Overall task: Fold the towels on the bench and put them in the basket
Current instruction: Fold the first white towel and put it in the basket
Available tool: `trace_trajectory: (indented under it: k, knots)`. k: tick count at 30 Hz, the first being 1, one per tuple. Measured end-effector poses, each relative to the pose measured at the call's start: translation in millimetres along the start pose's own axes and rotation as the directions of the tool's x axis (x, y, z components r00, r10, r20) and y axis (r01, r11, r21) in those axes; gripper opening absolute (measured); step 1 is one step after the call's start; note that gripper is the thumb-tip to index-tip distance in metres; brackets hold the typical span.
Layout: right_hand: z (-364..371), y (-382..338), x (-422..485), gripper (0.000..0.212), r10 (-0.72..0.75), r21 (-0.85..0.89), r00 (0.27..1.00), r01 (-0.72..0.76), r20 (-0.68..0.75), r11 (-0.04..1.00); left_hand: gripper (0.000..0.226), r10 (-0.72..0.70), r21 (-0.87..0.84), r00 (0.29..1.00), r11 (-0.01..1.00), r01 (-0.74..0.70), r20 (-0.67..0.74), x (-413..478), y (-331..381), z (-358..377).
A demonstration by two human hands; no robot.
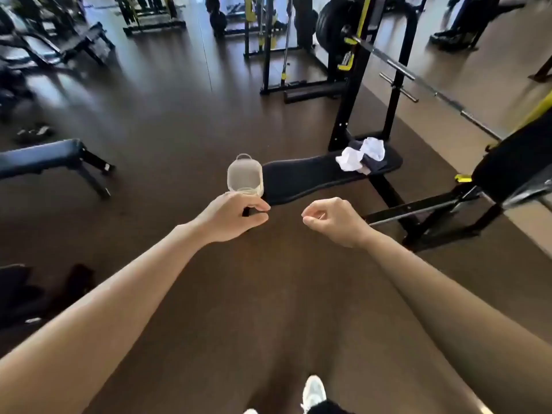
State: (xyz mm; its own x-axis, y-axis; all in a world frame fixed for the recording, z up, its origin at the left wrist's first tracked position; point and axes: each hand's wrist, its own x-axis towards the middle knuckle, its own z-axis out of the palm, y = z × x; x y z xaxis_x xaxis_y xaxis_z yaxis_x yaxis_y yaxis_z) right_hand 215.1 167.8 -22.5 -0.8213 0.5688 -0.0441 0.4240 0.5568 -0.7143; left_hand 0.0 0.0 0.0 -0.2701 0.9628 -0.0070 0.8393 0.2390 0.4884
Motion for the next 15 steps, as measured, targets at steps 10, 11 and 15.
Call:
trace_trajectory:
  k: [10, 11, 15]
  knots:
    - [60.6, 140.2, -33.6, 0.01, 0.282, 0.063, 0.933, -0.302, 0.222, 0.951, 0.021, -0.258, -0.253, 0.942, 0.917, 0.309, 0.216, -3.3, -4.3, 158.6]
    - [64.3, 149.6, -34.2, 0.01, 0.297, 0.07, 0.926, -0.321, 0.232, 0.945, 0.021, -0.271, -0.257, 0.936, 0.91, 0.325, 0.225, -3.2, -3.2, 169.0]
    - [71.4, 174.7, -29.3, 0.01, 0.345, 0.111, 0.898, -0.385, 0.273, 0.916, 0.02, -0.333, -0.301, 0.915, 0.87, 0.392, 0.227, 3.5, -0.8, 195.2]
